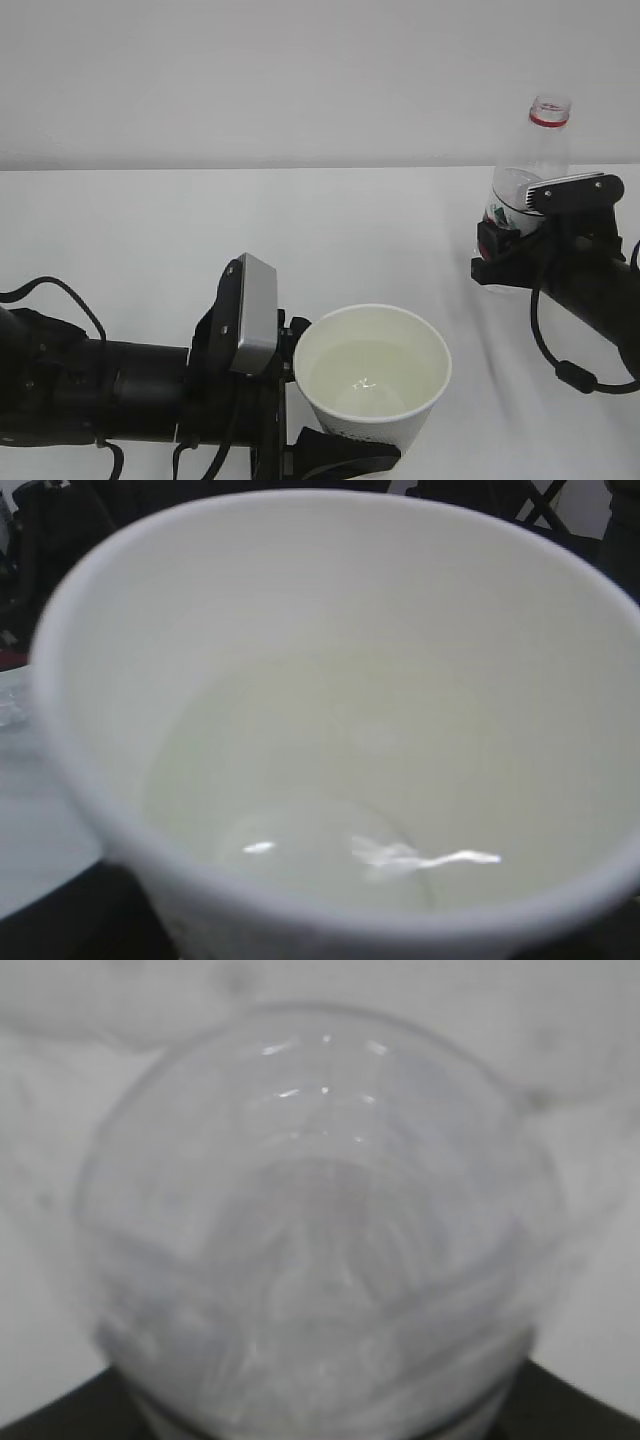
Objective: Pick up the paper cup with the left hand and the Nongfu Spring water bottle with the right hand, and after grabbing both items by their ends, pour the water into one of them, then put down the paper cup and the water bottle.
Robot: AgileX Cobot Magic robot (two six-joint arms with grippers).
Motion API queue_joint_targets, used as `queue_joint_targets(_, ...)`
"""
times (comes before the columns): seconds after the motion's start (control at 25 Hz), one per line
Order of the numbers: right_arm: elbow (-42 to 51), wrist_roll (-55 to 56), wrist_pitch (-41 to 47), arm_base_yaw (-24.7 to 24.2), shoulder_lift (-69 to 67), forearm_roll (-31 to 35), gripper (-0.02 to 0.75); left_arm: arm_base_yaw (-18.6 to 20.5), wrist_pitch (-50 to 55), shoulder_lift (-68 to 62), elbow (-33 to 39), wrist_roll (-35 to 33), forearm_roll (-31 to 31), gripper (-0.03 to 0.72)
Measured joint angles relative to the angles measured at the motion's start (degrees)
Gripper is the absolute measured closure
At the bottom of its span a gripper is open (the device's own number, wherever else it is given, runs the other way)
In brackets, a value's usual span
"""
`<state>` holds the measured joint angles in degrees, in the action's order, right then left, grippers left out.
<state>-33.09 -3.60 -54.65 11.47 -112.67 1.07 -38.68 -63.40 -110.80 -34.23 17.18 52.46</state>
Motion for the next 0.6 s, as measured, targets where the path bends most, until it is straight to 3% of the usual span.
queue_joint_targets(0.6,0.00,0.09,-0.40,0.00,-1.93,-0.48,0.370,0.00,0.00,0.00,0.00,0.00,0.00,0.126)
